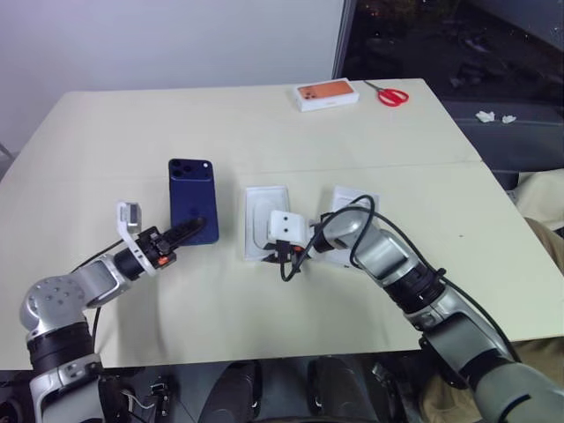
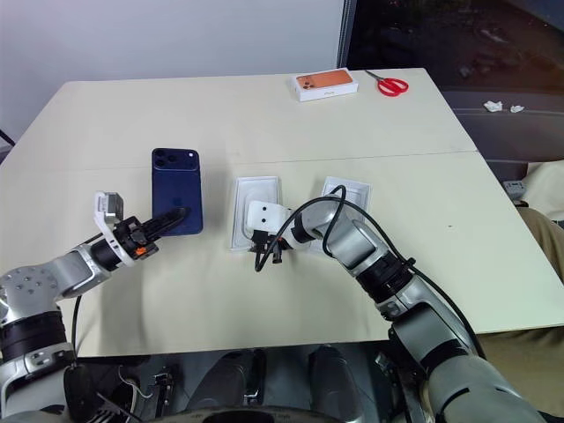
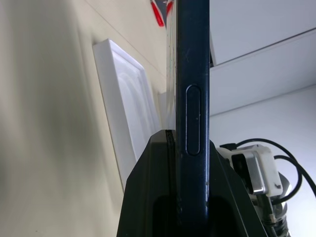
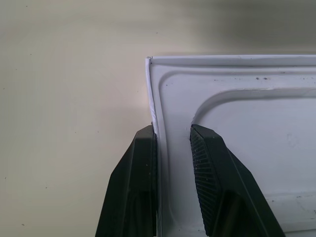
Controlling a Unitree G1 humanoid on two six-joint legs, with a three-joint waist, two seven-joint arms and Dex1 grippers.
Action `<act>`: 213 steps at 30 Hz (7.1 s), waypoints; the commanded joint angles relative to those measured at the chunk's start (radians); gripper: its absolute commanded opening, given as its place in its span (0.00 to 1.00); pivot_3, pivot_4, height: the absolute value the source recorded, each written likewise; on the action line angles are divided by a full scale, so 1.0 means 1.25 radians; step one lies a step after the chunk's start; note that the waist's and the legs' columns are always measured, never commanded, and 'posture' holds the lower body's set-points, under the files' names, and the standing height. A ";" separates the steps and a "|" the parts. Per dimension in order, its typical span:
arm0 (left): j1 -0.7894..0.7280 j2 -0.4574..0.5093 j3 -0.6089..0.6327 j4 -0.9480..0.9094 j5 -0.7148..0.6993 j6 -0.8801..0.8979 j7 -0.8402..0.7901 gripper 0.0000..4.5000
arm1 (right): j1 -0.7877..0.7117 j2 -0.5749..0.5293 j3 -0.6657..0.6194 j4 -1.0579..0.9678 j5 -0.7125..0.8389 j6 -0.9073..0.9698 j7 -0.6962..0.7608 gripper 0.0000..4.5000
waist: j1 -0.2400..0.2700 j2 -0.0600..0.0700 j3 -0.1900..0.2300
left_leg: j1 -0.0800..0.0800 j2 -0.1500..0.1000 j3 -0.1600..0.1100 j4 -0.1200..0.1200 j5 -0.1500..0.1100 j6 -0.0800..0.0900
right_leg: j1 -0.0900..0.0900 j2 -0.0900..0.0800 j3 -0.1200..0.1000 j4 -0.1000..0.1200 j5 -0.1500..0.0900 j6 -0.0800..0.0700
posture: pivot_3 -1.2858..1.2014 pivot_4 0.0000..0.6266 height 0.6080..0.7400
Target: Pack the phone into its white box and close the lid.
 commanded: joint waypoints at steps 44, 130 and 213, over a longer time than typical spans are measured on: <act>-0.035 0.048 0.011 -0.032 -0.073 -0.013 0.030 0.00 | -0.064 0.129 -0.003 0.116 0.018 -0.014 -0.123 0.01 | -0.001 0.000 0.000 | 0.000 0.000 0.000 0.000 0.002 -0.003 | -0.001 0.000 0.000 0.000 0.000 0.000 | 0.52 0.24 1.00; 0.008 0.001 -0.249 -0.201 -0.181 0.072 0.308 0.85 | 0.048 -0.054 -0.221 -0.033 0.187 -0.007 -0.047 0.63 | 0.020 0.000 0.000 | 0.001 0.000 0.001 0.001 0.001 -0.001 | 0.001 0.001 0.001 0.000 0.000 0.000 | 0.52 0.24 1.00; 0.064 0.234 -0.298 -0.253 0.324 -0.445 -0.185 0.85 | -0.007 -0.083 -0.235 -0.097 0.135 0.187 -0.143 0.63 | 0.020 0.001 0.001 | 0.000 0.001 0.001 -0.001 0.000 0.001 | 0.000 0.000 0.001 -0.001 0.000 -0.001 | 0.52 0.24 1.00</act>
